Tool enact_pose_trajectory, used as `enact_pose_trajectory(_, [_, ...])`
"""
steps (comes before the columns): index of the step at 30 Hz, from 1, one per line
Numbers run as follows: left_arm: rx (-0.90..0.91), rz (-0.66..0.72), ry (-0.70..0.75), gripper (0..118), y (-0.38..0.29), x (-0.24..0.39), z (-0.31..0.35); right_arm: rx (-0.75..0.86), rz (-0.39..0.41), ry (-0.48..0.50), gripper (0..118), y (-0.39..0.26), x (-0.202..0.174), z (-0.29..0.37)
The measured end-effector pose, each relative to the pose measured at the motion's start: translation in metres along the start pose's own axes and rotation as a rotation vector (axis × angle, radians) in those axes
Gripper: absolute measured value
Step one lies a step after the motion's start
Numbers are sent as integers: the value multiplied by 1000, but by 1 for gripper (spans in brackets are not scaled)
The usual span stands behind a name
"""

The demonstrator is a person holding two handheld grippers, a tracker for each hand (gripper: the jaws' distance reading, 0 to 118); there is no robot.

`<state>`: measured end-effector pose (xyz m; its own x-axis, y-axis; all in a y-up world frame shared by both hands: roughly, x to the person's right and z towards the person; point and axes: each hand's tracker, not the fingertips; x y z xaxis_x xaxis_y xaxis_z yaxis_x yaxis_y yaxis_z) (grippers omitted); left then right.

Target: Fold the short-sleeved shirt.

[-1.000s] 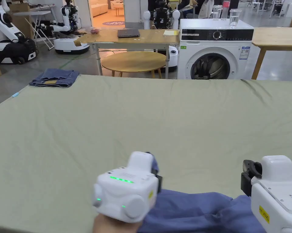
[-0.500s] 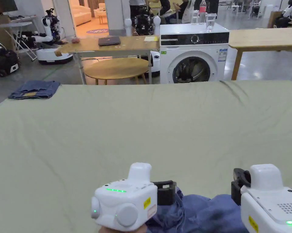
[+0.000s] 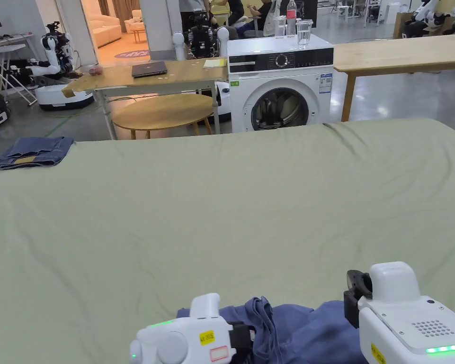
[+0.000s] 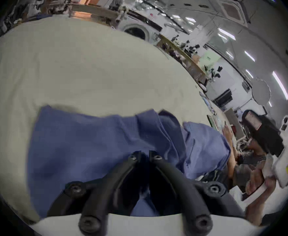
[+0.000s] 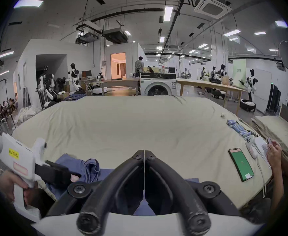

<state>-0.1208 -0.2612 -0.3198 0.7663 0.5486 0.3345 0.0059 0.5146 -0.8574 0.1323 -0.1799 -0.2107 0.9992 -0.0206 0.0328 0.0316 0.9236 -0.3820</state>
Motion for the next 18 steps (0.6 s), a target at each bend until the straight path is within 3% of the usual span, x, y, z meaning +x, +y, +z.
enact_pose_trajectory(7, [-4, -27, -16, 4, -2, 5, -21, -11, -16, -21, 0, -4, 8, 4])
enact_pose_trajectory(13, [207, 56, -8, 4, 7, -25, 78, -18, -17, -11, 0, -6, 0, 2])
enact_pose_trajectory(14, [238, 98, -16, 8, 4, -41, 93, -19, -17, -4, 0, -6, -2, 1])
enact_pose_trajectory(17, [236, 226, -46, 102, -6, -91, 119, -20, -10, 16, 0, -5, -12, -2])
enact_pose_trajectory(18, [236, 253, -34, 118, -10, -101, 122, -20, -7, 22, 0, -5, -15, -4])
